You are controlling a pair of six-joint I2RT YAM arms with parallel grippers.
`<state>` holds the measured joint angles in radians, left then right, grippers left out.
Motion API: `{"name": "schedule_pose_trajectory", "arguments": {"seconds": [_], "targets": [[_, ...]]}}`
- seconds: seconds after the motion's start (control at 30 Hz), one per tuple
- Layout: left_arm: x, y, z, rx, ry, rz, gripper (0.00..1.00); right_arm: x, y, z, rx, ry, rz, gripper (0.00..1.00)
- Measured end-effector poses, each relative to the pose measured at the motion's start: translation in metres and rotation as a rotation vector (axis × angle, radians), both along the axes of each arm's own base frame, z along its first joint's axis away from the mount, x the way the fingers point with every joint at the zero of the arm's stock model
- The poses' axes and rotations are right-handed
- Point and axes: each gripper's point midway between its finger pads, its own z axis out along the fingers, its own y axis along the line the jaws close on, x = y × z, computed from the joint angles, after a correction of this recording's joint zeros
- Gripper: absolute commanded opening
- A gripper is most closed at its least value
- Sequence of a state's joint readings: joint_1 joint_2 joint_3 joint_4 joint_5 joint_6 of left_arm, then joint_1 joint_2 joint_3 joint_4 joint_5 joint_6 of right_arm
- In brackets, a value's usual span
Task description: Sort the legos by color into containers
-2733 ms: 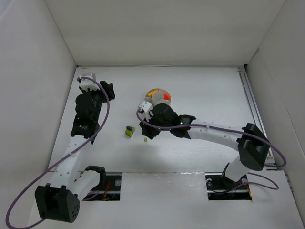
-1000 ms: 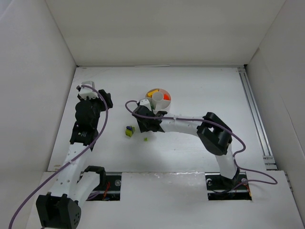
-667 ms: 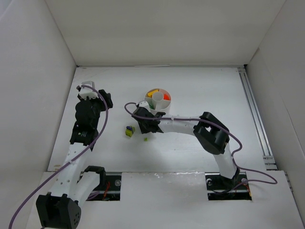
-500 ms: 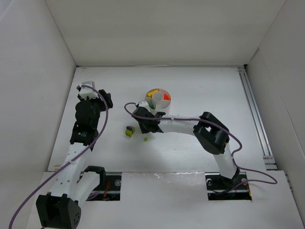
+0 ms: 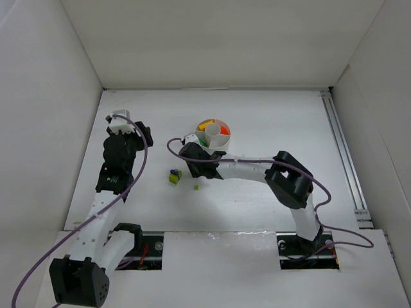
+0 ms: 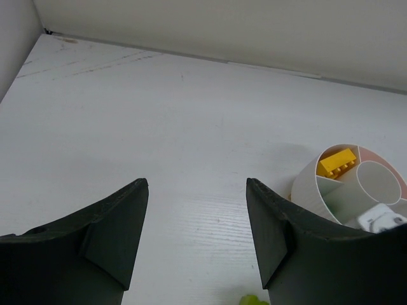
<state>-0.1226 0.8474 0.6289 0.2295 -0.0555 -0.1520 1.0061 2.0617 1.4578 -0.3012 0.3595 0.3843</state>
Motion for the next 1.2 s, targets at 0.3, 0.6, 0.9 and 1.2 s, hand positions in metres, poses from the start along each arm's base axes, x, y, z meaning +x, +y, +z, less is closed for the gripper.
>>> {"name": "schedule_pose_trajectory", "arguments": {"seconds": [0.3, 0.6, 0.9, 1.2], "targets": [[0.005, -0.005, -0.002, -0.001, 0.001, -0.028, 0.59, -0.013, -0.013, 0.103, 0.125, -0.165, 0.163, 0.00], [0.007, -0.010, -0.002, -0.002, -0.004, -0.055, 0.59, -0.032, -0.016, 0.168, 0.175, -0.258, 0.439, 0.00], [0.007, -0.013, -0.003, 0.003, -0.001, -0.071, 0.59, 0.025, -0.060, 0.169, 0.130, -0.145, 0.519, 0.00], [0.012, -0.016, -0.017, 0.004, 0.040, -0.084, 0.59, 0.031, -0.053, 0.140, 0.103, -0.034, 0.574, 0.00]]}}
